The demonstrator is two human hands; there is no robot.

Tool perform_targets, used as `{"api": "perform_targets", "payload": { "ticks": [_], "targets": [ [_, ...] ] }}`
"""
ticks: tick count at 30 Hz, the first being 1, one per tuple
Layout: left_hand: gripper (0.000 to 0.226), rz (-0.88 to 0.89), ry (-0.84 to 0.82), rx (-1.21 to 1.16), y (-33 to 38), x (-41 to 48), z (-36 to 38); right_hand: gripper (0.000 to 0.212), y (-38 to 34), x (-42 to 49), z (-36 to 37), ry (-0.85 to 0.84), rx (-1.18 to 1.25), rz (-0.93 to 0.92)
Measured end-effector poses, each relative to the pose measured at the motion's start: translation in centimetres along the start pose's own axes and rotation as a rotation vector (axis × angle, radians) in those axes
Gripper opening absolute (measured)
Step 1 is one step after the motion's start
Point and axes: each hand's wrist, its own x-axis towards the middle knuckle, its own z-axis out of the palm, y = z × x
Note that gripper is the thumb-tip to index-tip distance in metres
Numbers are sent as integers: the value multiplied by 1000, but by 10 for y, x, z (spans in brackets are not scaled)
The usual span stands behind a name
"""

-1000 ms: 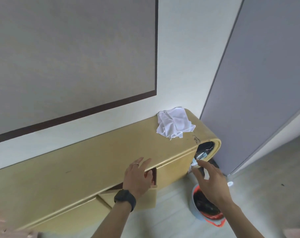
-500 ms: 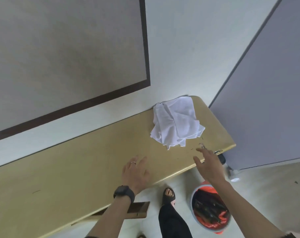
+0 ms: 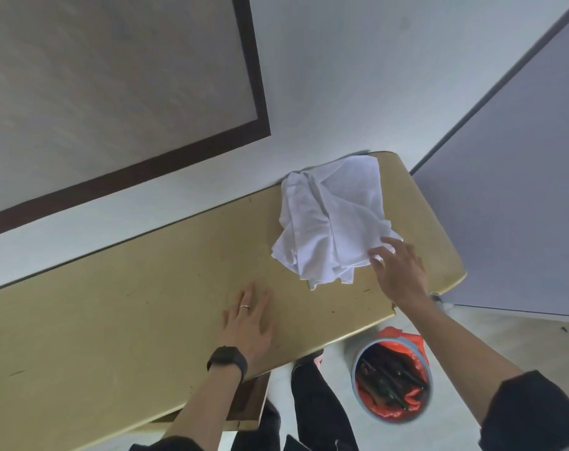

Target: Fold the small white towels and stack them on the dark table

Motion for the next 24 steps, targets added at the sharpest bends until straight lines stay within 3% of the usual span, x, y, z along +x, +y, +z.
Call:
{"api": "perform_targets", "payload": {
  "ticks": [5,9,12,17,22,24],
  "targets": [
    [63,19,-55,-11,-4,1,-11,21,-14,-1,-8,82,65,-11],
    [58,-35,-84,-137,3,2,-33,16,-44,-14,-37,131,440,22],
    [55,0,14,-249,17,-2,-58,30,-68,-27,-63,147,467,-88],
    [53,174,186,-388,34,-31,-114,36,-105,-62,-103,103,338,-219],
    [64,304,323,-466,28,-86,-152,7,-156,-117,-143,116,420,-283],
    [70,351,367,-511,18,-111,-160,10,-175,-145,-151,127,506,-306]
  ]
}}
